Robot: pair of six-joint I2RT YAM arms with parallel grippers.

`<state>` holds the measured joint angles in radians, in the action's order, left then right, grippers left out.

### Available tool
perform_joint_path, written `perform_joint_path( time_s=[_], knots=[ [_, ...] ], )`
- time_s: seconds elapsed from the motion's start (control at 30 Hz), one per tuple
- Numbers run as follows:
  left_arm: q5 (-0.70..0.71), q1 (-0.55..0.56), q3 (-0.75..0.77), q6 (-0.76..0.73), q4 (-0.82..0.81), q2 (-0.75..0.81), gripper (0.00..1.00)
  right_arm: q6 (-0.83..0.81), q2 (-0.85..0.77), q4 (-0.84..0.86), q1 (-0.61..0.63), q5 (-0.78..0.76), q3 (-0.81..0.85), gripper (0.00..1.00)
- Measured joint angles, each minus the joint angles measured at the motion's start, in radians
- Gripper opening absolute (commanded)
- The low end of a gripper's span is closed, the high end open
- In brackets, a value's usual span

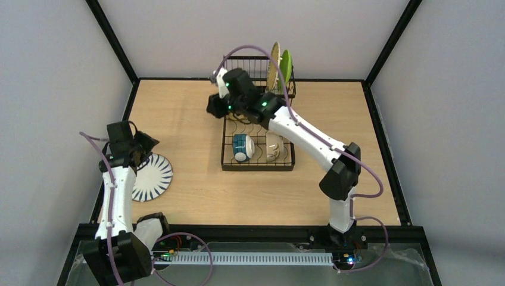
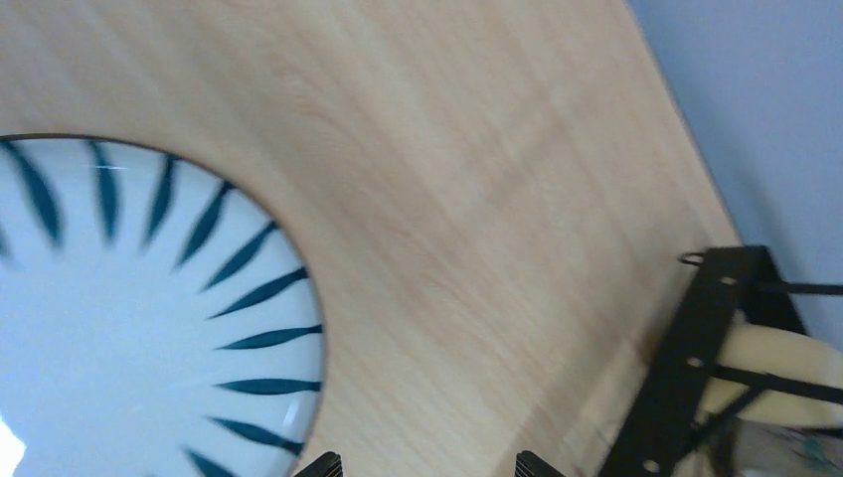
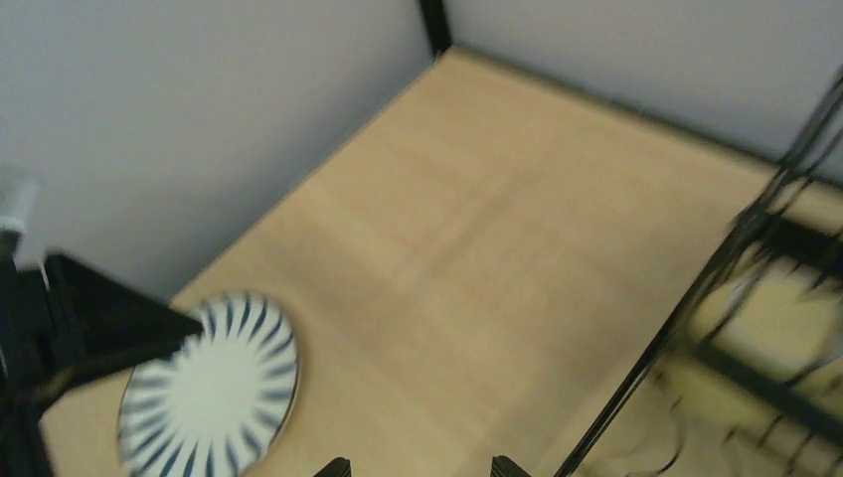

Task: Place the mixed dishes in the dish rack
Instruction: Move the plate to the center of the board.

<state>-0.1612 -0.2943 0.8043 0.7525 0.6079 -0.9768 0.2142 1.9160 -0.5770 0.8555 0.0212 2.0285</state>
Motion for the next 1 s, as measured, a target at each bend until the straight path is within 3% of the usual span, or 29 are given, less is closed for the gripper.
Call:
perform_joint_path(
  time_s=[0.43, 0.67, 1.0],
  knots=[
    [0.137, -0.035, 0.008, -0.015, 0.111, -0.063, 0.99, 0.123, 0.136, 0.154, 0.002, 0.396, -0.278, 0.83],
    [0.171, -0.037, 0.056, -0.040, 0.131, -0.102, 0.99, 0.156, 0.250, 0.208, 0.019, 0.507, -0.245, 0.86],
    [0.171, -0.038, 0.070, -0.051, 0.142, -0.127, 0.99, 0.192, 0.451, 0.212, 0.070, 0.591, -0.045, 0.88]
  ],
)
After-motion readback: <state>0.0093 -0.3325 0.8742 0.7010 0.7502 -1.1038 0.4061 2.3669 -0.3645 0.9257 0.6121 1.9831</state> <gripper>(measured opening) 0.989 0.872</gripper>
